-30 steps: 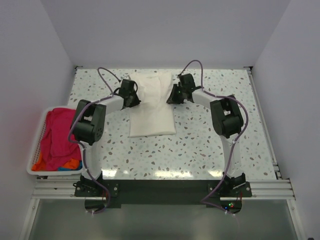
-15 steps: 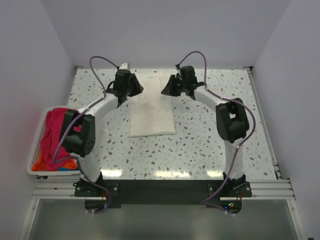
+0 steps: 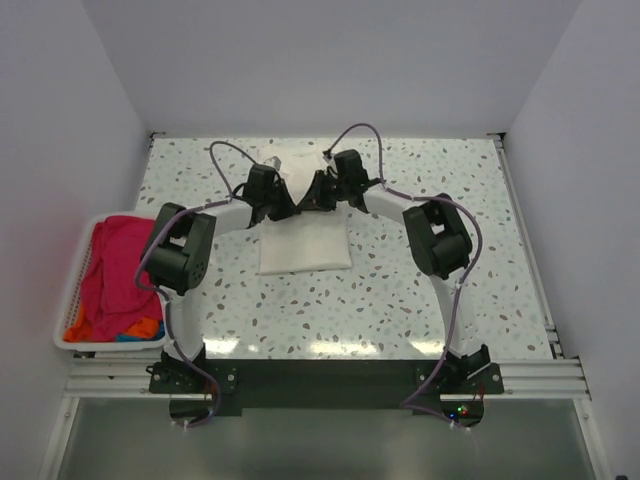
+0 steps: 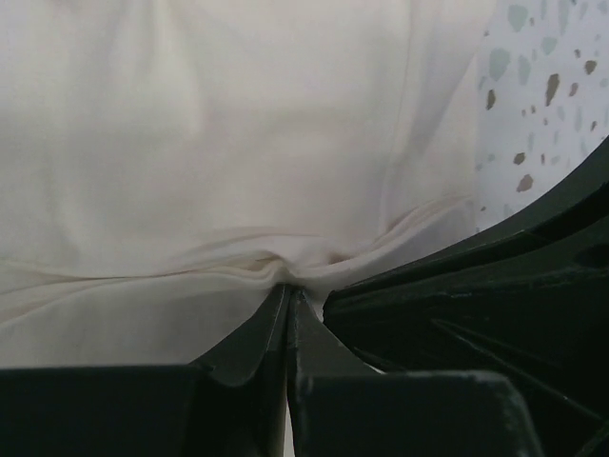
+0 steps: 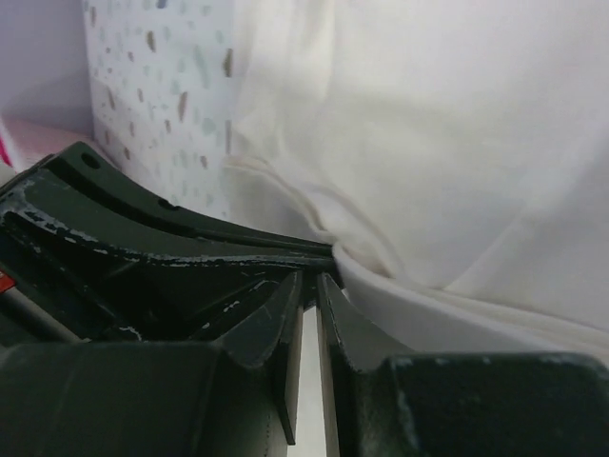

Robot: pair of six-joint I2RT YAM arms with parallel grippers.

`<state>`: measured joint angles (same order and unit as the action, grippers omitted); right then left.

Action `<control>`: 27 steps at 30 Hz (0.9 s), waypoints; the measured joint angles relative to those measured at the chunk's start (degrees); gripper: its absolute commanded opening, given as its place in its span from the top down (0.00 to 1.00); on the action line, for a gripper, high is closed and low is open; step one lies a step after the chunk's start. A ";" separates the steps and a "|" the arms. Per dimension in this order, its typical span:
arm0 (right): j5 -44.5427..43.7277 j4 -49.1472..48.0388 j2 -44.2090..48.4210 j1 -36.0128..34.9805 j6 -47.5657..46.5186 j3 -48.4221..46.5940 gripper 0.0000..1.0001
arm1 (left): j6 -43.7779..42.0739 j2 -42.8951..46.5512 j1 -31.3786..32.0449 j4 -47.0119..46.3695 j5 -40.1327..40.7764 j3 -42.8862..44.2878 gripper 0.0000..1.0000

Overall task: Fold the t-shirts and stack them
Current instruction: Fold the tshirt

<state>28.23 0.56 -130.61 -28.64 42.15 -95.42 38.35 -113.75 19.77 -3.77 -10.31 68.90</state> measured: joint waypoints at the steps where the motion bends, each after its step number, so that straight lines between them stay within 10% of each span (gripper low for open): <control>1: -0.15 0.02 -1.29 0.09 0.02 -0.09 0.86 | 0.00 -0.92 0.02 0.09 0.13 0.02 0.96; 27: 7.85 -7.50 0.98 12.00 4.74 13.66 0.88 | 5.86 1.25 -0.22 1.90 10.95 -3.45 0.98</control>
<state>36.07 -6.94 -129.62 -16.64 46.89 -81.76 44.21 -112.51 19.55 -1.87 0.64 65.45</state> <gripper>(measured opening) 0.119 0.030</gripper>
